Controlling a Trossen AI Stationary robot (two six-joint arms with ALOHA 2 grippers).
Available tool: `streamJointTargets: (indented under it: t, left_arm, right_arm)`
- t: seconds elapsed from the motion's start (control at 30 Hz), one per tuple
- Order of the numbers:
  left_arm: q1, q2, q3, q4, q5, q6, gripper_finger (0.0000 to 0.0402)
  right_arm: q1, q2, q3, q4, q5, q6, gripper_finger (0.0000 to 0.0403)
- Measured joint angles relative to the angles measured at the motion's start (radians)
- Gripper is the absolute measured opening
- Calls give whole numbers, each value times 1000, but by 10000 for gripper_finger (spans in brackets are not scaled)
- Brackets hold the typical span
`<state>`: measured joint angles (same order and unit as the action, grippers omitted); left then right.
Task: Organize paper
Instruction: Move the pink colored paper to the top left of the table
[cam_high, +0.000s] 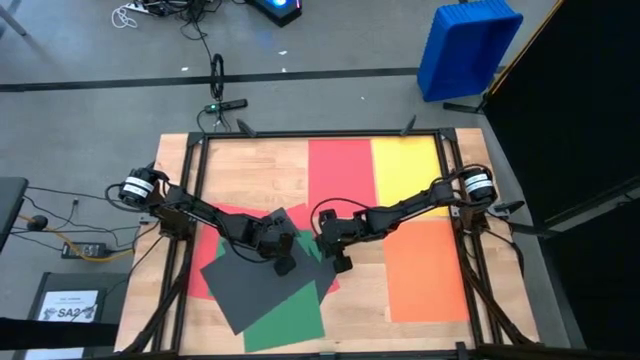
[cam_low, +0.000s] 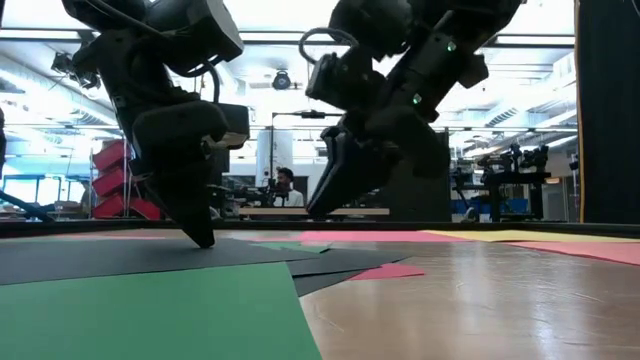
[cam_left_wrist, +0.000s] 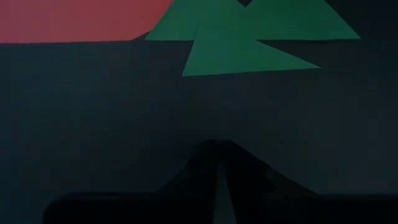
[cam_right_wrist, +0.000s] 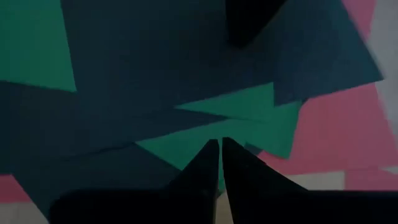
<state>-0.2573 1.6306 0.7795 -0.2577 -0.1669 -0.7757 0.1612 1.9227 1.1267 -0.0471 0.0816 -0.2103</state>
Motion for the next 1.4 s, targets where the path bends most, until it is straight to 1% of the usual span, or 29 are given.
streamJointTargets:
  t: [0.2,0.4,0.83,1.0,1.17,1.3,1.4]
  left_arm:
    - [0,0,0,1,1,-15,16]
    - [0,0,0,-1,1,-14,16]
    - [0,1,0,-4,2,-12,16]
    - [0,1,0,-6,3,-11,16]
    - [0,1,0,-7,3,-7,16]
    - [0,1,0,-5,10,15,16]
    - [0,-6,12,-17,27,16,16]
  right_arm:
    - [-4,41,0,-27,-3,9,0]
    - [-11,35,1,-81,16,35,0]
    - [-11,34,1,-88,8,56,0]
    - [-5,-11,0,-98,12,55,0]
    - [0,-74,1,-102,50,60,0]
    - [-2,-95,1,-109,59,64,0]
    - [-4,-94,1,-146,55,83,0]
